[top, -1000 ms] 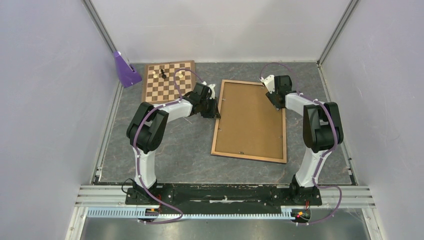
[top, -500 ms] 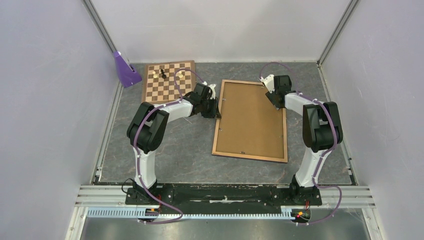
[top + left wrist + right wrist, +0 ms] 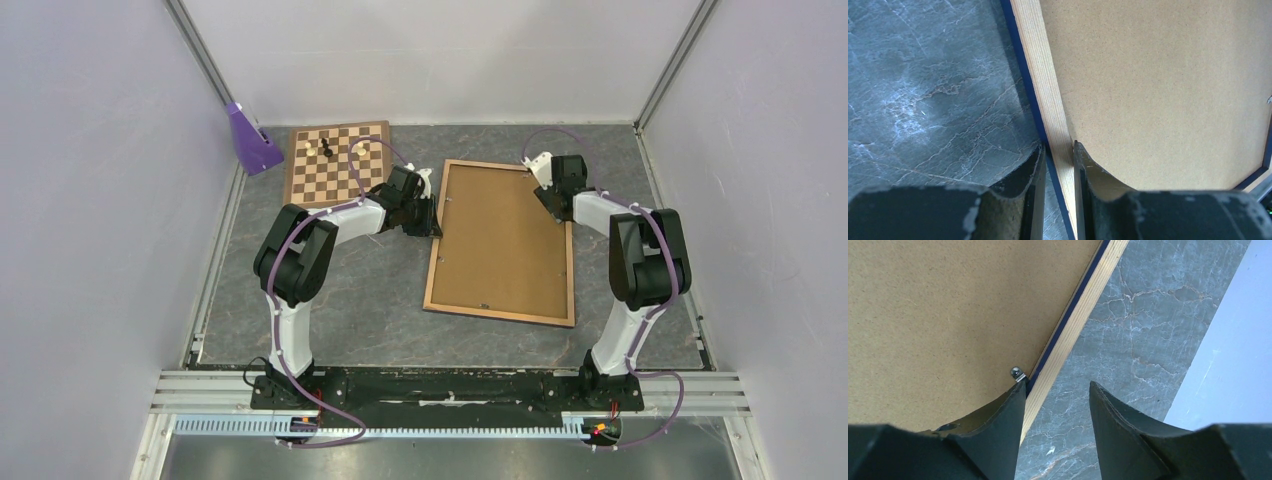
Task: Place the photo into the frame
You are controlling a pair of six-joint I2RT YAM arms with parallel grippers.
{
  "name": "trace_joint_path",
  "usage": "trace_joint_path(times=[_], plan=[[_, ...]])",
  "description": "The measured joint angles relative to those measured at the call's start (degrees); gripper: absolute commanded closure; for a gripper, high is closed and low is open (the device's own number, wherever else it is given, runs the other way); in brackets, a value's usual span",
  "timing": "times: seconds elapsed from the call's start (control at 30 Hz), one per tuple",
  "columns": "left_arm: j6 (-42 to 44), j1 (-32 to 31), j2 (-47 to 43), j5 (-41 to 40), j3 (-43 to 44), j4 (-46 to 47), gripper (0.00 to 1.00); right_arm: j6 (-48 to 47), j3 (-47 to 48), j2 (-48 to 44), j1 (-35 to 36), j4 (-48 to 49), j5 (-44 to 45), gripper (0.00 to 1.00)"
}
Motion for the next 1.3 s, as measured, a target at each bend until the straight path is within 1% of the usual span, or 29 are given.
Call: trace_joint_path(times=[0.37, 0.83, 1.3], plan=[[0.00, 0.00, 0.00, 0.04, 0.00, -0.04, 0.98, 0.63, -0.59, -0.37, -0.15, 0.17, -0.46, 0.45], [0.00, 0.00, 0.00, 0.04, 0.00, -0.02, 0.98, 1.09, -0.15, -0.28, -0.26, -1.64, -0.79, 0.46], [0.02, 0.00, 0.00, 0.02, 0.00, -0.02, 0.98, 1.18, 0.50, 0.66, 0.02, -0.59, 0.70, 0.47]])
